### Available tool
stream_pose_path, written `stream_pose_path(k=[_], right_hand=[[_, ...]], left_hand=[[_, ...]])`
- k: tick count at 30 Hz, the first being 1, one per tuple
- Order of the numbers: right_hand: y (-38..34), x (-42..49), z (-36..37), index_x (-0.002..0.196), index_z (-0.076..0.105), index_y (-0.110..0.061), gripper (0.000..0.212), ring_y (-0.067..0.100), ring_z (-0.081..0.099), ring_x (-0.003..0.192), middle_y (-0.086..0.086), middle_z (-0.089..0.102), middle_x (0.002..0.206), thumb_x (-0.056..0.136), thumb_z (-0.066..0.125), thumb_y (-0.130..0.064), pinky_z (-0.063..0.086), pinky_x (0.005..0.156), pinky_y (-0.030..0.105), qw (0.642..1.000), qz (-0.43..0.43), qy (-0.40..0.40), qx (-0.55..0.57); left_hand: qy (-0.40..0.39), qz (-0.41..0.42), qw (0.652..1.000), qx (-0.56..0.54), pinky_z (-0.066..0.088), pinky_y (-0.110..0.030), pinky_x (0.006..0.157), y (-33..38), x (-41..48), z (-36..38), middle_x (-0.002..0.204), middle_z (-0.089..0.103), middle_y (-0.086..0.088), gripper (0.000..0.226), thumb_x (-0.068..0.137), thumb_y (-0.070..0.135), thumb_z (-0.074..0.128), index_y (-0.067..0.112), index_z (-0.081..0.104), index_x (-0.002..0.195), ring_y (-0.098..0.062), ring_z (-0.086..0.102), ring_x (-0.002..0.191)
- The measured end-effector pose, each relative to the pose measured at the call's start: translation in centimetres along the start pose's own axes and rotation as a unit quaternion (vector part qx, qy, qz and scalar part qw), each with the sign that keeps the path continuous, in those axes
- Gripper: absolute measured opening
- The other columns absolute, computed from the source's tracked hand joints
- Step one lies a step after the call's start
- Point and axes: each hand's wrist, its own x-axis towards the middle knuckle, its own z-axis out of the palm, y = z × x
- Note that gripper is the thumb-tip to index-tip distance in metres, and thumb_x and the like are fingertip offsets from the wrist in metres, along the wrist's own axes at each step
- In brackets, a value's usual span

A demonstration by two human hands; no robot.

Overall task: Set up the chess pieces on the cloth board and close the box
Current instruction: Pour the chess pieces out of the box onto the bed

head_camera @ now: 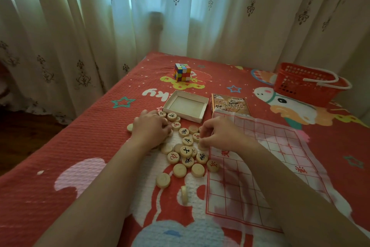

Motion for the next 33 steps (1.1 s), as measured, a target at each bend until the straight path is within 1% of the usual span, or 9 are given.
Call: stream_pose_path(k=[5, 8, 11, 14, 18, 22, 24, 28, 33], right_hand=[[-0.1, -0.5, 0.4, 0.074, 0.064, -0.024, 0.015, 0.009, 0.052, 0.075, -0.010, 0.053, 0.075, 0.066, 0.077, -0.024, 0.041, 0.060, 0.022, 0.999, -0.014, -0.013, -0.041], [-0.3, -0.6, 0.3, 0.077, 0.069, -0.018, 0.012, 0.009, 0.056, 0.074, -0.009, 0.057, 0.075, 0.068, 0.077, -0.019, 0.047, 0.063, 0.024, 0.999, -0.017, -0.015, -0.029], [-0.4, -0.3, -0.2, 0.080, 0.070, -0.010, 0.003, 0.010, 0.061, 0.064, -0.005, 0.062, 0.072, 0.077, 0.069, -0.010, 0.054, 0.060, 0.026, 0.998, 0.017, 0.000, 0.066], [0.0, -0.2, 0.1, 0.081, 0.070, -0.007, 0.008, 0.005, 0.056, 0.057, -0.007, 0.059, 0.070, 0.082, 0.063, -0.005, 0.044, 0.049, 0.016, 0.994, 0.049, 0.021, 0.095], [0.5, -0.5, 0.8, 0.080, 0.071, -0.014, 0.004, 0.007, 0.056, 0.074, -0.006, 0.061, 0.078, 0.080, 0.066, -0.013, 0.045, 0.062, 0.022, 0.998, 0.039, 0.047, 0.020], [0.2, -0.5, 0.7, 0.083, 0.070, -0.017, 0.007, 0.008, 0.056, 0.077, -0.008, 0.060, 0.079, 0.079, 0.066, -0.012, 0.050, 0.072, 0.028, 0.998, 0.015, 0.063, 0.010], [-0.7, -0.3, 0.6, 0.084, 0.071, -0.016, 0.009, 0.005, 0.055, 0.072, -0.008, 0.062, 0.076, 0.079, 0.065, -0.012, 0.048, 0.070, 0.026, 0.996, -0.020, 0.073, 0.039], [-3.3, -0.2, 0.9, 0.092, 0.071, -0.016, 0.012, 0.002, 0.054, 0.074, -0.009, 0.063, 0.082, 0.083, 0.064, -0.018, 0.045, 0.068, 0.019, 0.994, -0.103, -0.006, 0.037], [-4.6, 0.2, 2.2, 0.098, 0.071, -0.023, 0.021, 0.014, 0.058, 0.096, -0.005, 0.067, 0.104, 0.082, 0.058, -0.022, 0.051, 0.083, 0.038, 0.989, -0.102, -0.069, -0.087]], left_hand=[[0.026, 0.027, 0.999, -0.020, 0.037, -0.036, 0.089, 0.2, -0.3, 0.0, 0.106, 0.056, -0.001, 0.028, 0.089, 0.040, 0.053, 0.029, 0.067, 0.110, -0.022, 0.043, 0.107], [0.080, 0.071, 0.985, -0.132, 0.043, -0.036, 0.085, 0.4, -1.0, -1.4, 0.085, 0.060, 0.002, 0.015, 0.084, 0.026, 0.063, 0.016, 0.072, 0.091, -0.018, 0.052, 0.089], [-0.039, 0.118, 0.984, -0.130, 0.040, -0.016, 0.068, 0.1, -1.7, -2.8, 0.080, 0.060, 0.011, 0.007, 0.080, 0.019, 0.067, 0.017, 0.072, 0.085, -0.009, 0.055, 0.081], [-0.131, 0.116, 0.982, -0.064, 0.037, -0.021, 0.078, 0.0, -2.3, -2.6, 0.095, 0.058, 0.013, 0.015, 0.077, 0.023, 0.067, 0.026, 0.071, 0.091, -0.008, 0.048, 0.094], [-0.152, 0.120, 0.980, -0.032, 0.038, -0.031, 0.092, 0.0, -2.6, -2.5, 0.106, 0.056, 0.009, 0.022, 0.077, 0.025, 0.063, 0.028, 0.071, 0.098, -0.014, 0.043, 0.107], [-0.179, 0.134, 0.975, 0.001, 0.032, -0.025, 0.080, 0.2, -2.6, -2.6, 0.092, 0.047, 0.011, 0.029, 0.075, 0.029, 0.066, 0.027, 0.070, 0.104, -0.013, 0.040, 0.097], [-0.169, 0.142, 0.975, 0.002, 0.033, -0.026, 0.077, 0.3, -2.6, -2.5, 0.092, 0.057, 0.005, 0.022, 0.080, 0.030, 0.063, 0.023, 0.072, 0.098, -0.016, 0.045, 0.093], [-0.148, 0.101, 0.980, -0.089, 0.038, -0.019, 0.059, 0.3, -2.6, -3.0, 0.078, 0.061, 0.008, 0.017, 0.082, 0.025, 0.064, 0.025, 0.067, 0.099, -0.008, 0.051, 0.070], [-0.135, 0.074, 0.982, -0.110, 0.040, -0.018, 0.054, -0.1, -2.5, -3.0, 0.069, 0.055, 0.010, 0.016, 0.077, 0.025, 0.071, 0.019, 0.068, 0.091, -0.006, 0.052, 0.062]])
